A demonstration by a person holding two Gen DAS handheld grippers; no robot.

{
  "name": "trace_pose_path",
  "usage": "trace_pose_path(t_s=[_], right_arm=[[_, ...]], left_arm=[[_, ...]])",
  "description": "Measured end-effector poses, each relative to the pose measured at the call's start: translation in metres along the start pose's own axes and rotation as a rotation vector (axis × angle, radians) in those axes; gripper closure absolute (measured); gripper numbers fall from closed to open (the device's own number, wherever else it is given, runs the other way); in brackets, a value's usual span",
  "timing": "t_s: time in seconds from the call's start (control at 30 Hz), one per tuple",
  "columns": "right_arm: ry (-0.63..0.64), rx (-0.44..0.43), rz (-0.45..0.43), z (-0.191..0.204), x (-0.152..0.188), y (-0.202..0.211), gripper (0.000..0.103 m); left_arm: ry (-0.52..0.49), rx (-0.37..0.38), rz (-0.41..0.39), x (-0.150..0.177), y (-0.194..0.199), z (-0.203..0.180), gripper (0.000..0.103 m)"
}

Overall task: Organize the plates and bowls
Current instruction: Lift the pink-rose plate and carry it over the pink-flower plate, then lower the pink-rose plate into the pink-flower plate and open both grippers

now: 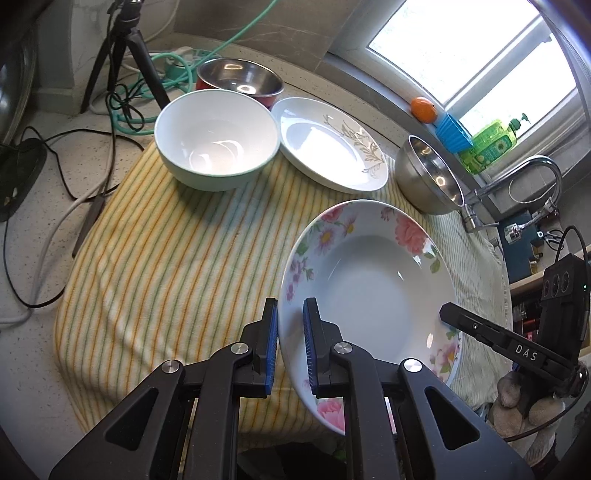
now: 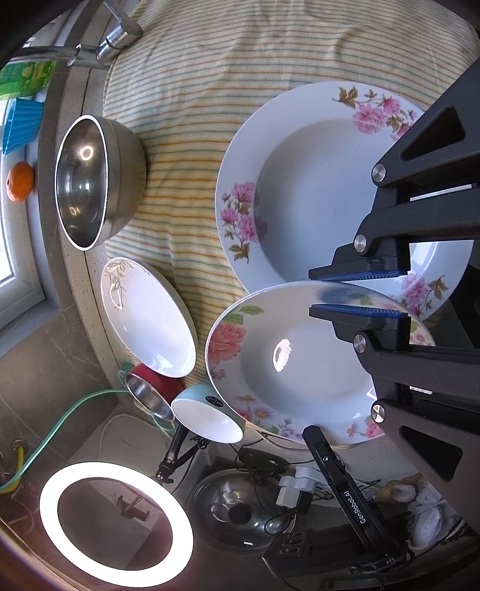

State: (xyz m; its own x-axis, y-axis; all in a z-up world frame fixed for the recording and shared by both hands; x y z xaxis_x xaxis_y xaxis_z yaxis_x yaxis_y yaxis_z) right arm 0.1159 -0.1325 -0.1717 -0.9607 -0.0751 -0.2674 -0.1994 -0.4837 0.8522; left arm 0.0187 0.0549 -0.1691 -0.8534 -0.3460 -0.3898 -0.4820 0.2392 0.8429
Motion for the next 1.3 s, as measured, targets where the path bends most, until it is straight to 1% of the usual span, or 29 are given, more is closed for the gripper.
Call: trace_pose_path(t_s=[0.37, 0.73, 1.3], right_arm=[[-0.061, 0.041, -0.03, -0.042, 0.004, 0.022, 0.092], [-0.108, 0.075, -0.035, -0.079, 0.013, 0.032, 0.092], [-0.123, 0.1, -0.023, -0.104, 0.019, 0.028, 0.092]], left_arm=[[-0.057, 0.036, 0.028, 0.003, -0.018, -0.039, 0.092], [-0.098, 0.052, 0.059, 0.011, -0.036, -0.071, 0.092], [-0.112, 0.033, 0.102, 0.019, -0.057, -0.084, 0.092]])
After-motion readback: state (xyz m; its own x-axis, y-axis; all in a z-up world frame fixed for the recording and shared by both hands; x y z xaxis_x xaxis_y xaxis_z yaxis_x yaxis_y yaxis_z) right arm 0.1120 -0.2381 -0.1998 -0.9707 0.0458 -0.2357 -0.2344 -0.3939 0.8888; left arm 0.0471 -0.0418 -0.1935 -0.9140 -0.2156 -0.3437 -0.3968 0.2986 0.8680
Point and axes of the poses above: each gripper's, at about its wrist camera, not at the fingertips, and y roughly against the way its jaws point, z to its left, x to its underside, the point moved 5 cm from there along -y, roughly the way its jaws point, and after that the axes turned 4 degrees about -y, right-handed, at the moved point
